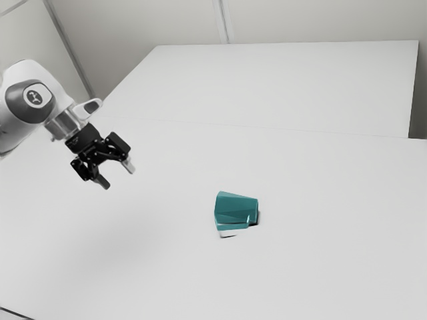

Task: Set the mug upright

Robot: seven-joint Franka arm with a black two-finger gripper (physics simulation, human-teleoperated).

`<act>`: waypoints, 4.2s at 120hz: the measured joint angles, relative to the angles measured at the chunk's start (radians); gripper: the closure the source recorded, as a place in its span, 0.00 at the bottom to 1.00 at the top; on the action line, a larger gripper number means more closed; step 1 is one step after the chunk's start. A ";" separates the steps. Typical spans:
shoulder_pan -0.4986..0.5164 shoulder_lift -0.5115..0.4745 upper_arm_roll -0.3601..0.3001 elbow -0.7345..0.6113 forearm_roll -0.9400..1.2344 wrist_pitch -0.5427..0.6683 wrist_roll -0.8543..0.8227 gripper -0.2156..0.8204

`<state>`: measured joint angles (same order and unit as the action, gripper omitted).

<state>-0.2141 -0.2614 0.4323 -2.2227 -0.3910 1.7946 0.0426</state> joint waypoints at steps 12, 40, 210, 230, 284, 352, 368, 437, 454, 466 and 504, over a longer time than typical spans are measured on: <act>-0.004 0.059 0.044 -0.032 -0.143 0.038 0.076 0.21; -0.020 0.205 0.053 -0.052 -0.443 0.081 0.286 0.21; -0.091 0.597 -0.167 0.156 -0.865 0.169 0.850 0.27; -0.091 0.595 -0.167 0.151 -0.879 0.171 0.865 0.40; -0.083 0.595 -0.167 0.126 -0.886 0.163 0.891 0.67; -0.085 0.573 -0.178 0.119 -1.004 0.107 0.901 0.94; -0.086 0.545 -0.185 0.138 -1.014 0.104 0.900 0.95; -0.063 0.223 -0.228 0.317 0.114 0.162 0.640 0.97; -0.053 0.259 -0.225 0.317 0.301 0.162 0.574 0.97; -0.033 0.299 -0.232 0.316 0.369 0.172 0.536 0.97; -0.028 0.348 -0.231 0.219 0.435 0.272 0.446 0.97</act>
<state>-0.2420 0.0863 0.2017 -2.0038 0.0443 2.0670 0.4882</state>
